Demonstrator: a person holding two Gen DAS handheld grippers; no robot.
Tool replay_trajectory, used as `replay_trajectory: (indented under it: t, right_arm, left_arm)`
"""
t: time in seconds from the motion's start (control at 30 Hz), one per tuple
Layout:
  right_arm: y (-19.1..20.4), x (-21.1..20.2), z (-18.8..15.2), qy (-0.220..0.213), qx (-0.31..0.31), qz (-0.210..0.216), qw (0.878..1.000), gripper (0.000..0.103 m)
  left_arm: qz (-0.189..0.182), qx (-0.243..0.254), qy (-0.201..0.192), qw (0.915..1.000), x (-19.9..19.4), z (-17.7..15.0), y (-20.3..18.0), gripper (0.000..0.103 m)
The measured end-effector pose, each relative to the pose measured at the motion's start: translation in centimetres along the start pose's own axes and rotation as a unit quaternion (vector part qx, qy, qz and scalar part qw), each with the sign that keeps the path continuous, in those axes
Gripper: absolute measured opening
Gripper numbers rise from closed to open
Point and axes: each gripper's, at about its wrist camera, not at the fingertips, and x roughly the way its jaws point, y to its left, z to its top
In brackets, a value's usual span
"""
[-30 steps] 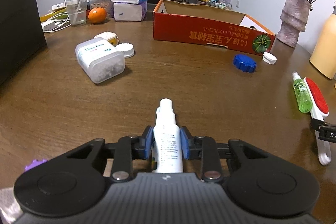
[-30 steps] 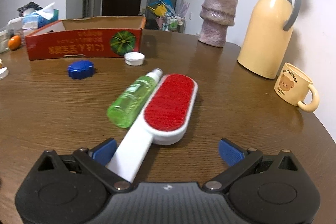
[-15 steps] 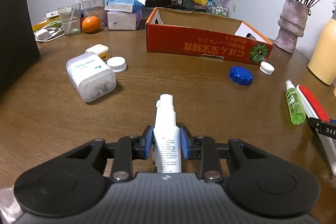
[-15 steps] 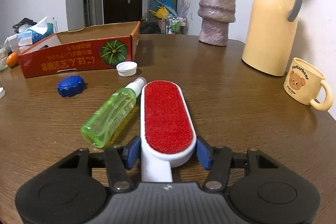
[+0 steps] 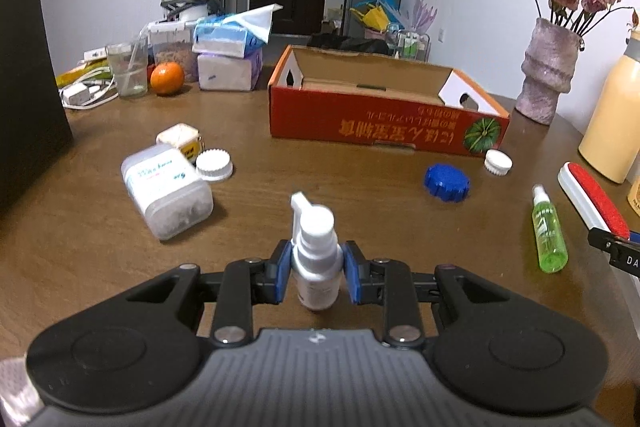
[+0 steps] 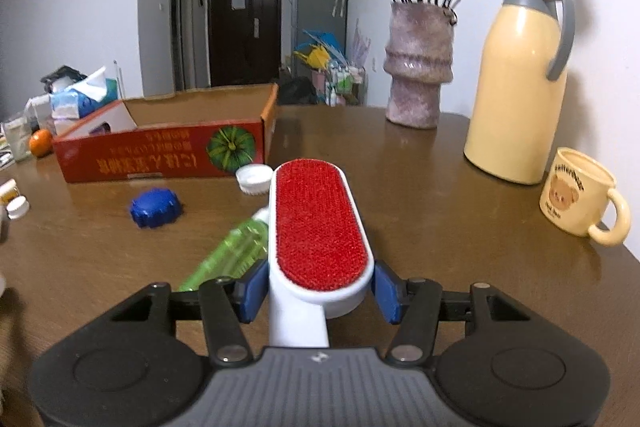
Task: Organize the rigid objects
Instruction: 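Grasp the red lint brush handle with the right tool while the left tool lifts the bottle, then carry both objects to the cardboard box and release the spray bottle from the left tool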
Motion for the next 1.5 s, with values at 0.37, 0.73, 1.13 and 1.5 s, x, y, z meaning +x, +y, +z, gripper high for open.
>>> replay_trajectory:
  t: [0.37,0.73,1.13,1.5]
  right_arm:
    - [2.0,-0.6,3.0,-0.037,-0.014,0.031,0.999,0.055]
    - [4.7,0.1,5.8,-0.069,-0.030,0.061,0.995,0.055]
    - [7.7,2.2,8.8,-0.086,-0.034,0.085,0.992,0.055]
    - [9.5,5.0,10.8,-0.083,-0.035,0.093,0.992,0.055]
  left_arm:
    - [-0.006,-0.005,-0.046,0.9989,-1.0,3.3,-0.8,0.029]
    - [-0.022,-0.008,-0.081,0.9965,-0.3,6.8,-2.4,0.029]
    - [-0.029,-0.023,-0.088,0.9954,2.6,10.2,-3.4,0.029]
    - [-0.026,-0.035,-0.097,0.9943,5.1,13.1,-3.6,0.029]
